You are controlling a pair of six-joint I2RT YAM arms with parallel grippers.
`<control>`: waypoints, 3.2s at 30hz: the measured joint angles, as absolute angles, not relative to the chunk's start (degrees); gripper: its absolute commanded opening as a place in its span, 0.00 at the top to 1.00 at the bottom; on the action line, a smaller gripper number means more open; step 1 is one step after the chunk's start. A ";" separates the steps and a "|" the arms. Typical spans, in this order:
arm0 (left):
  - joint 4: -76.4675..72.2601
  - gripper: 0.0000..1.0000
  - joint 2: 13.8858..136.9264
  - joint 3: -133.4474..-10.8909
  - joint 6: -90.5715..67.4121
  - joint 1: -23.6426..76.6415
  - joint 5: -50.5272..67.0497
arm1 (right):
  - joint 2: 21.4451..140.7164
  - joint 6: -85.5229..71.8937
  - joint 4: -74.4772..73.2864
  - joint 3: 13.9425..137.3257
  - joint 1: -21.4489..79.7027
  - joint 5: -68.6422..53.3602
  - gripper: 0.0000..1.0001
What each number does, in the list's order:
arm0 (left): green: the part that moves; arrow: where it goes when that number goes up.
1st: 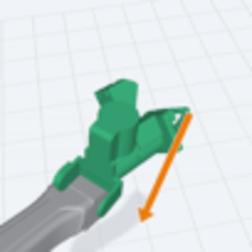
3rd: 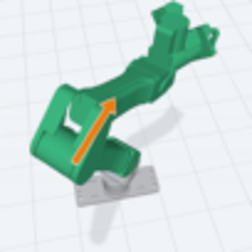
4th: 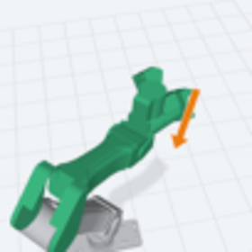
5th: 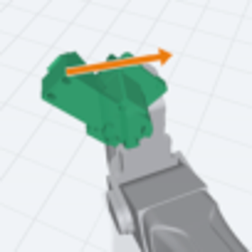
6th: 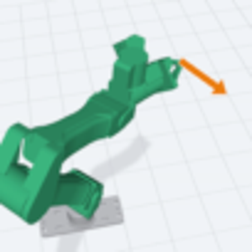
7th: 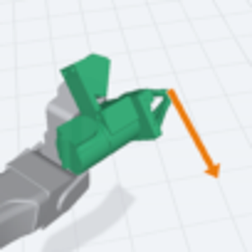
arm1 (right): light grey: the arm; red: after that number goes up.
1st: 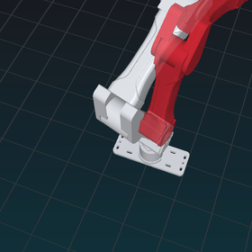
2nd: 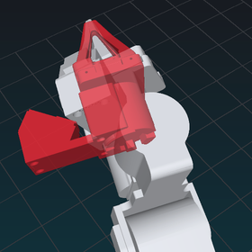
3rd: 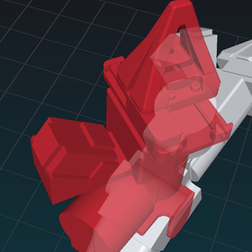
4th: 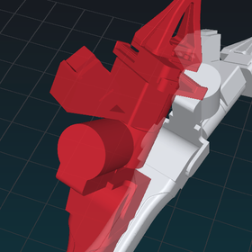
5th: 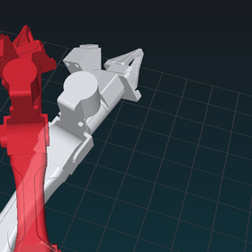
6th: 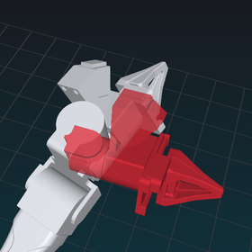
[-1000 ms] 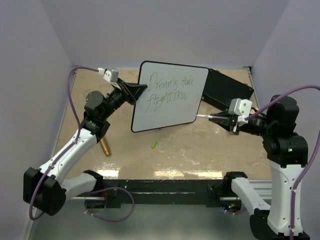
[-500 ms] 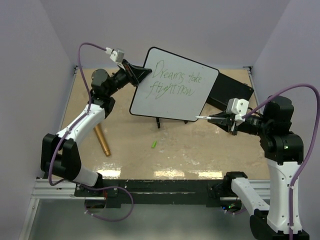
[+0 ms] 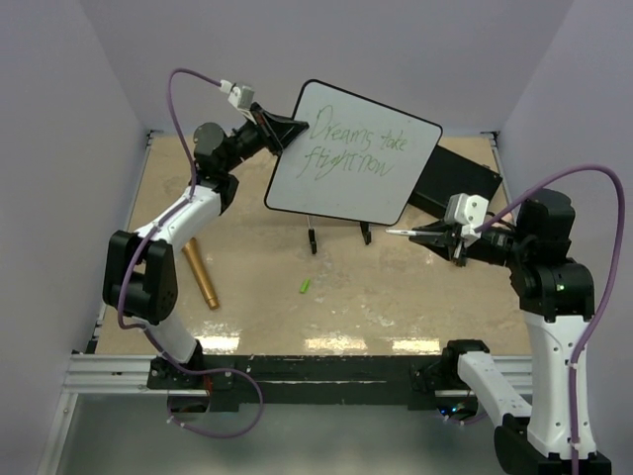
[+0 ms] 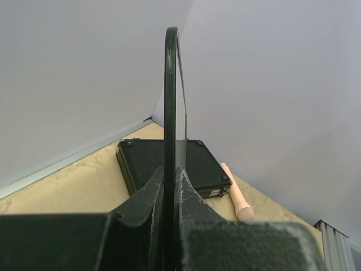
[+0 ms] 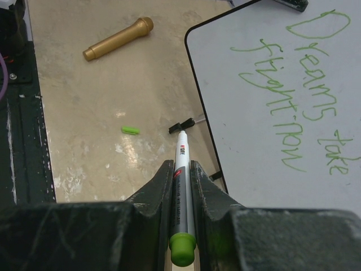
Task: Write a sentence on the whiteboard
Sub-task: Put down the whiteboard on the whiteboard stand.
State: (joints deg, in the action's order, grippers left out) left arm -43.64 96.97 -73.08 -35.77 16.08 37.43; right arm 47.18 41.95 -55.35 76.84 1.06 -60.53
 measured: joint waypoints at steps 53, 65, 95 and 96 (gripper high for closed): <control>-33.21 1.00 92.38 -69.41 -33.76 9.08 44.16 | 47.59 41.87 -52.62 72.62 1.06 -59.48 1.00; -17.58 1.00 91.33 -78.46 -24.80 15.03 40.34 | 47.53 41.50 -51.83 71.88 1.06 -59.48 1.00; 2.83 1.00 96.25 -95.24 -18.96 24.16 29.43 | 46.87 41.36 -51.81 71.88 1.06 -59.44 1.00; 1.52 1.00 95.66 -93.60 -19.18 23.29 30.11 | 46.87 41.36 -51.81 71.88 1.06 -59.44 1.00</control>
